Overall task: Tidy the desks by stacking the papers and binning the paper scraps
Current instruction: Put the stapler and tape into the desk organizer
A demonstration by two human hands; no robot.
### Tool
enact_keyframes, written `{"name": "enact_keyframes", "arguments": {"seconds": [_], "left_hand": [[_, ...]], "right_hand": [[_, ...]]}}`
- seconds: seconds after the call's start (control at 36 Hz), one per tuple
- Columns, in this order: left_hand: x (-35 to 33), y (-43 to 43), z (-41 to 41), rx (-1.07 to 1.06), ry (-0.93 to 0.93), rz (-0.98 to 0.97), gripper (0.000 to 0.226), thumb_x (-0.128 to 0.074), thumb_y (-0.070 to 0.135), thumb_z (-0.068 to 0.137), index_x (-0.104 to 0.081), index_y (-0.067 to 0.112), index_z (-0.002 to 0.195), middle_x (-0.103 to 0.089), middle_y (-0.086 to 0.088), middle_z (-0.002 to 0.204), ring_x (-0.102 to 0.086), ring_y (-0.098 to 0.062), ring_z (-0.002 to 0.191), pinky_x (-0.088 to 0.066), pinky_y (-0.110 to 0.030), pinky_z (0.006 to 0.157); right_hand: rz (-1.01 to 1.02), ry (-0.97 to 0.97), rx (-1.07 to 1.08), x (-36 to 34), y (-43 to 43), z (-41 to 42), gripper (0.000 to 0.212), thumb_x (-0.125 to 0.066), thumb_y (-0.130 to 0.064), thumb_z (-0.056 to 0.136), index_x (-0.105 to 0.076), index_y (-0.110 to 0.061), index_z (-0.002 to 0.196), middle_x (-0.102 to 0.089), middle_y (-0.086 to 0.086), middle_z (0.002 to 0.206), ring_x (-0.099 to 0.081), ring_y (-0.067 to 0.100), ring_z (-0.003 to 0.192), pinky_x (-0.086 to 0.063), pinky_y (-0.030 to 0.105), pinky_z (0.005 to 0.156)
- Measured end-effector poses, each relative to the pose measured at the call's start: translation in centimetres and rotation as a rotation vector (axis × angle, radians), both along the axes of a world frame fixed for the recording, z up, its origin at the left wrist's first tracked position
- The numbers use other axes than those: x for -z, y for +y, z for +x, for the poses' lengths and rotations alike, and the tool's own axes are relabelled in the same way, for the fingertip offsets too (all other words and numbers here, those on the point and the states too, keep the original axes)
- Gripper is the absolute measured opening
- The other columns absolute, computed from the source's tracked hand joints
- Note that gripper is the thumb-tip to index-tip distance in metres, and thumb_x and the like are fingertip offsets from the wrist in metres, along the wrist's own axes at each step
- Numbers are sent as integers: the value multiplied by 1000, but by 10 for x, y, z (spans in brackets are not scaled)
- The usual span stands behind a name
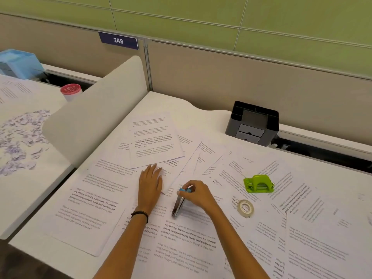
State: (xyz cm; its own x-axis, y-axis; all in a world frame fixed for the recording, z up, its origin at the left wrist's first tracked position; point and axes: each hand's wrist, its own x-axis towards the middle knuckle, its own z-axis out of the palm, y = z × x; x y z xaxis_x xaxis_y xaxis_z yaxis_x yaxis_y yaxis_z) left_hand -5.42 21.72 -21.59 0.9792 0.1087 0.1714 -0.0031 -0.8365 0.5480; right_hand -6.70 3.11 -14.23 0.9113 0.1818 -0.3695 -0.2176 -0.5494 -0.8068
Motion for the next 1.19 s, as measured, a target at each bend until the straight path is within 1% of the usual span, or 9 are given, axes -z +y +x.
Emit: {"name": "enact_keyframes", "arguments": {"seconds": [0.14, 0.25, 0.39, 0.53, 0.61, 0.75, 0.97, 1.11, 1.19], "left_hand": [[0, -14, 18, 102, 28, 37, 57, -20, 37, 93, -52, 10, 131, -43, -10, 143, -31, -28, 137, -15, -41, 115], [4, -20, 33, 133, 63, 56, 59, -18, 39, 93, -52, 10, 131, -41, -9, 145, -27, -27, 139, -12, -40, 116], [9, -24, 40, 138, 112, 93, 63, -11, 43, 92, -42, 15, 140, -33, -4, 150, -20, -21, 142, -4, -33, 116], [9, -26, 37, 127, 114, 99, 65, -8, 44, 91, -36, 18, 143, -29, -2, 152, -21, -20, 142, -2, -32, 117], [10, -27, 37, 121, 106, 100, 63, -9, 43, 92, -37, 17, 143, -30, -2, 152, -22, -19, 141, -4, -32, 117], [12, -26, 37, 116, 93, 107, 59, -13, 41, 94, -39, 17, 141, -32, -2, 151, -25, -18, 140, -7, -32, 117], [14, -28, 36, 105, 89, 95, 57, -17, 37, 95, -42, 14, 140, -35, -2, 149, -29, -18, 139, -12, -34, 117], [13, -28, 36, 93, 76, 100, 54, -20, 34, 95, -44, 13, 138, -39, -3, 147, -34, -20, 136, -17, -37, 117], [14, -28, 37, 93, 68, 97, 52, -22, 32, 96, -46, 13, 137, -40, -3, 146, -36, -20, 135, -22, -38, 115]], "right_hand": [[56, -26, 123, -14, -31, 21, 32, -75, -31, 76, -65, -13, 100, -66, 3, 92, -56, 6, 70, -39, 11, 56], [108, -51, 195, -28, -58, 44, 38, -76, -26, 76, -61, -16, 109, -64, 7, 103, -59, 13, 81, -43, 18, 60], [136, -128, 305, -42, -89, 76, 44, -75, -20, 77, -58, -11, 116, -61, 9, 108, -57, 15, 85, -42, 19, 61], [193, -270, 510, -57, -110, 109, 42, -74, -18, 78, -59, -11, 117, -62, 4, 105, -58, 7, 79, -44, 13, 59], [279, -382, 658, -67, -117, 129, 41, -72, -17, 80, -56, -12, 118, -61, 2, 106, -60, 10, 89, -47, 16, 71], [392, -556, 820, -78, -123, 163, 44, -72, -12, 79, -54, -11, 119, -62, 5, 110, -63, 11, 93, -53, 16, 78], [385, -686, 873, -69, -128, 209, 46, -70, -7, 80, -51, -4, 122, -58, 15, 120, -61, 18, 105, -51, 12, 81], [256, -711, 770, -50, -126, 226, 46, -69, -6, 81, -50, -5, 123, -53, 13, 124, -58, 16, 108, -50, 18, 90], [164, -724, 659, -38, -124, 233, 46, -68, -4, 81, -49, -4, 123, -50, 13, 126, -54, 14, 108, -47, 11, 87]]}}
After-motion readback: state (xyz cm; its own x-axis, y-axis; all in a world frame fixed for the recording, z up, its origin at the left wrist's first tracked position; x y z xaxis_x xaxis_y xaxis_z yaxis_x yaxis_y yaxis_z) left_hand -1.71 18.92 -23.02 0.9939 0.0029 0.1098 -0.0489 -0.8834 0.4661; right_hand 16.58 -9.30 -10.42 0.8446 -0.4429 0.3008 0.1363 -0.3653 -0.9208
